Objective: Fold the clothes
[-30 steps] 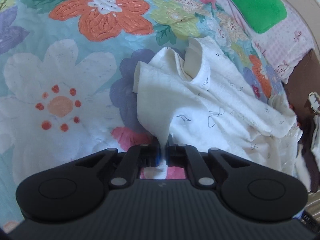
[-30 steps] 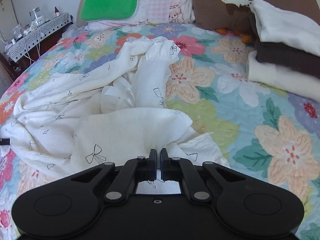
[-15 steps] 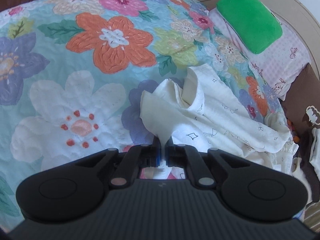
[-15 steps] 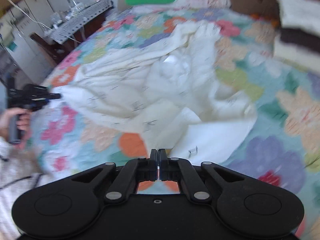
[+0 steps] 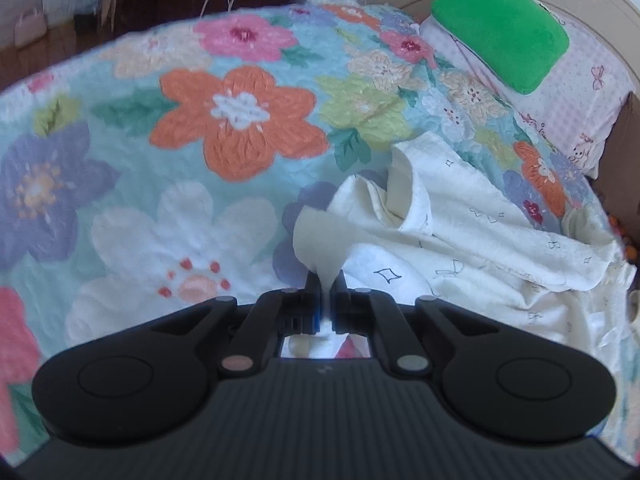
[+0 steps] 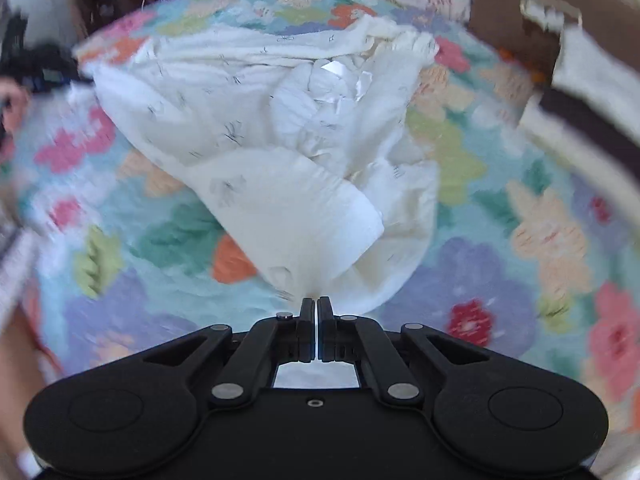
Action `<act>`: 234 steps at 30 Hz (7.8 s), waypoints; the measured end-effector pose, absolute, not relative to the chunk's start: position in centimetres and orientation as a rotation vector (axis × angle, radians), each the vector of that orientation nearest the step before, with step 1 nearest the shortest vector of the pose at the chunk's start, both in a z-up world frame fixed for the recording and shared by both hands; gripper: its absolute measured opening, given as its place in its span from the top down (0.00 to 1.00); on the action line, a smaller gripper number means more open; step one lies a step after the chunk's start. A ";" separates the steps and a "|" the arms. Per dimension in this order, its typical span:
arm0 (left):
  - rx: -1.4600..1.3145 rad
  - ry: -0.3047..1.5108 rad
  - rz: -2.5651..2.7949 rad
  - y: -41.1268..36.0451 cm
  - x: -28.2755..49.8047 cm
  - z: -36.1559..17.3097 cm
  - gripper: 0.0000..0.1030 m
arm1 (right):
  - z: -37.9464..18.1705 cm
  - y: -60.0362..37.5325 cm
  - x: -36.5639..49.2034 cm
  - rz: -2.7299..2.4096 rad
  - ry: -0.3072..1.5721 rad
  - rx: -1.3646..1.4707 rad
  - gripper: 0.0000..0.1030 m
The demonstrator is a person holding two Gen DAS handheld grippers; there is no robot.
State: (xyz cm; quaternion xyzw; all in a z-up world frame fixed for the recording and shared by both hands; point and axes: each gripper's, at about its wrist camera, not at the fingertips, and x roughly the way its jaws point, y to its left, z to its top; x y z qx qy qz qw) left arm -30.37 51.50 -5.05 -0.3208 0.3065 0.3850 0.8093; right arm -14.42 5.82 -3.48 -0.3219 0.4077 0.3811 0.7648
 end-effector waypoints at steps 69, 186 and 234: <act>-0.327 0.826 0.797 43.6 -36.2 0.2 0.99 | -3.0 4.4 -17.7 1.199 0.812 -0.603 0.95; -0.116 0.754 0.360 56.7 4.5 -2.2 0.52 | -10.4 17.8 24.6 0.631 0.962 0.044 0.34; -0.230 0.782 0.045 26.8 -11.1 -3.7 0.40 | -8.6 -0.2 8.6 0.644 1.202 0.322 0.49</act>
